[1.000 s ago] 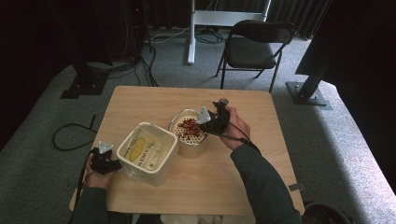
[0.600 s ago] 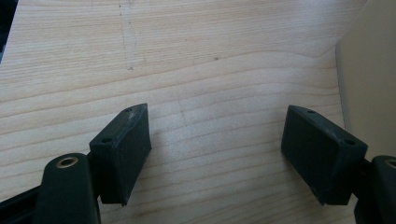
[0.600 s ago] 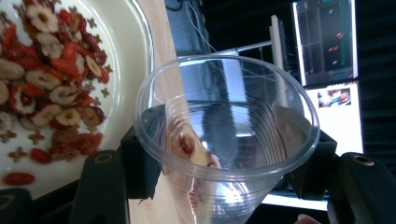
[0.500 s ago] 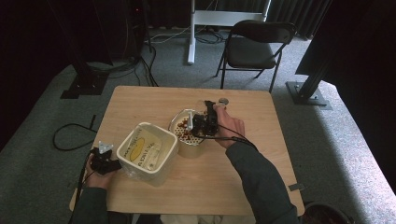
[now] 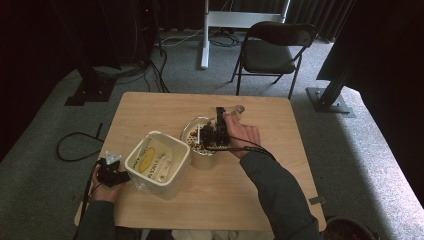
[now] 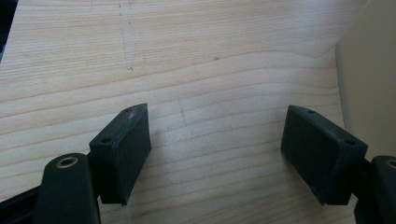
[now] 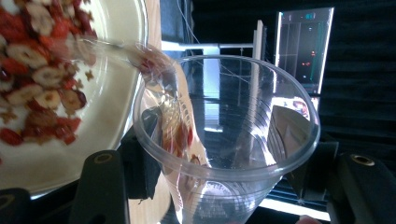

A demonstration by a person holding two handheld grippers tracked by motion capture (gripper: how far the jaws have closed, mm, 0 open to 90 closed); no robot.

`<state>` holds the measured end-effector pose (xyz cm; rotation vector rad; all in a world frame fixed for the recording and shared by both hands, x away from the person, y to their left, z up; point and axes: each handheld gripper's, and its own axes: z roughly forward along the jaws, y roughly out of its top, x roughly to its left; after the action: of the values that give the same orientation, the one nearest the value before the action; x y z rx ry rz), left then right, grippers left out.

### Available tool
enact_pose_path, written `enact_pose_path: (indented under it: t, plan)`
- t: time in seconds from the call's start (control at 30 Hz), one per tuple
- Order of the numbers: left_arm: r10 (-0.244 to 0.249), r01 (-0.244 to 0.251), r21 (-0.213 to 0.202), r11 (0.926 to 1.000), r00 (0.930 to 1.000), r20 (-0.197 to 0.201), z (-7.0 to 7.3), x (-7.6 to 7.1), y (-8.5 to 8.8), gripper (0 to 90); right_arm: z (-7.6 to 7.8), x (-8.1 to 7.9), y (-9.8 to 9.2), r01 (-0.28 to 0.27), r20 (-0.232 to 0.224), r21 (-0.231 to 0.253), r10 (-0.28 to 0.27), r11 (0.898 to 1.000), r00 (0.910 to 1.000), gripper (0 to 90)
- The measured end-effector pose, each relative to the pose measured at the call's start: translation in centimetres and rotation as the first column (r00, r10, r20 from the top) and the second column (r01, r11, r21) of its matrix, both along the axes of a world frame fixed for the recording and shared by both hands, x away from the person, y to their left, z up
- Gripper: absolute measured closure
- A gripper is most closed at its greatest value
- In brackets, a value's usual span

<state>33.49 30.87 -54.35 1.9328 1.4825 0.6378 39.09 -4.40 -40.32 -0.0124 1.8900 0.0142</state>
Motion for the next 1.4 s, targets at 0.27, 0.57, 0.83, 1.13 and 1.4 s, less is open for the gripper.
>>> enact_pose_path:
  t: [0.27,0.57,0.83,1.13,1.4]
  plan:
    - [0.000,0.000,0.000,1.0000,1.0000,0.000,0.0,0.0,0.0,24.7,-0.2,-0.4,0.4,-0.016,0.008,-0.035,0.016,0.999,0.9998,37.8]
    - [0.000,0.000,0.000,1.0000,1.0000,0.000,0.0,0.0,0.0,24.7,-0.6,-0.8,0.9,-0.036,0.043,-0.137,0.043,0.990,0.9981,37.8]
    - [0.000,0.000,0.000,1.0000,1.0000,0.000,0.0,0.0,0.0,24.7,-0.9,-0.5,0.6,-0.018,0.046,-0.161,0.026,0.987,0.9986,37.7]
    - [0.000,0.000,0.000,1.0000,1.0000,0.001,0.0,0.0,0.0,24.7,-1.1,-0.1,-0.1,0.011,0.057,-0.225,0.002,0.974,0.9984,37.8]
    - [0.000,0.000,0.000,1.0000,1.0000,0.001,0.0,0.0,0.0,24.7,-0.9,-1.1,0.7,-0.037,0.062,-0.241,0.053,0.970,0.9967,37.8]
